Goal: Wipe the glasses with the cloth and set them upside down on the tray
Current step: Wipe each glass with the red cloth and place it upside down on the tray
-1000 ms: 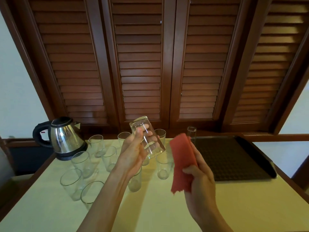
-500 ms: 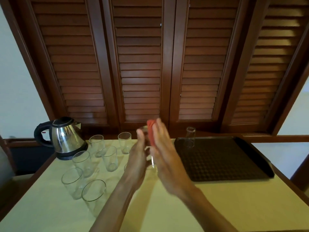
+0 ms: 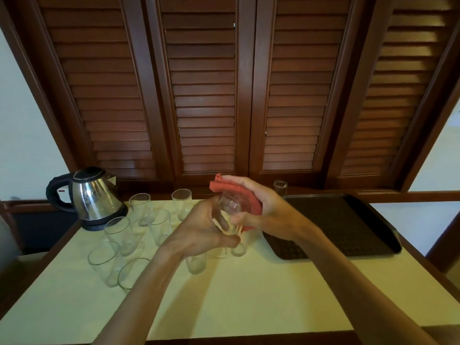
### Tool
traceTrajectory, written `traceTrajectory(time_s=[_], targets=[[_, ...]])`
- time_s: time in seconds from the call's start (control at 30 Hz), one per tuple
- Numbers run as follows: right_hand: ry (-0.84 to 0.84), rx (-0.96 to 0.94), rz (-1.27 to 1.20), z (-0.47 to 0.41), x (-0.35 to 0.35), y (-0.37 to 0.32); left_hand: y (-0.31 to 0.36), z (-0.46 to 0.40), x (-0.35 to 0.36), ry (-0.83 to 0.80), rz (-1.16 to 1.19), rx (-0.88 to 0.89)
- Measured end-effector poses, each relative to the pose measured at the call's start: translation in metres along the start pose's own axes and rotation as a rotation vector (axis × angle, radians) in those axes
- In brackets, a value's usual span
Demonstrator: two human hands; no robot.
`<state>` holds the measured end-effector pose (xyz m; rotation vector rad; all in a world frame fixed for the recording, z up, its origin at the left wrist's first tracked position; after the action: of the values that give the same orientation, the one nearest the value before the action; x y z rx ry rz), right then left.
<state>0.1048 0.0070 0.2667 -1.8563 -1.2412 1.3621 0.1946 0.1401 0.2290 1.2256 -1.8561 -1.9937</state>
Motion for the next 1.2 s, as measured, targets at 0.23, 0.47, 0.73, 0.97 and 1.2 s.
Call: traceTrajectory(time_s=[0.23, 0.47, 0.73, 0.97, 1.2], targets=[[0.086, -0.217, 0.242, 0.010, -0.008, 0.009, -0.004, -0.014, -0.008, 0.154, -0.161, -0.017], [0.185, -0.286, 0.246, 0.019, -0.013, 0.025, -0.001, -0.019, 0.006, 0.199, -0.098, -0.047], [0.228, -0.263, 0.241, 0.035, -0.036, 0.032, -0.005, -0.034, 0.027, 0.246, -0.018, -0.092], [0.586, 0.119, 0.184, 0.080, -0.087, 0.147, -0.012, -0.046, 0.062, 0.232, 0.226, -0.195], [0.304, 0.440, 0.865, 0.138, -0.075, 0.260, -0.015, -0.074, 0.101, 0.190, 0.424, -0.277]])
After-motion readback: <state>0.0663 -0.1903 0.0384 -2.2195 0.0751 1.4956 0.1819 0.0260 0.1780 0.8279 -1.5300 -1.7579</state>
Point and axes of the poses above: each hand's wrist, its own z-axis away from the middle knuckle, its own x-axis out of the palm, y = z × x, the point moved 4 cm from there along -z, towards the middle knuckle, and after that the axes turned 6 degrees about -x, right-handed, at the moved point
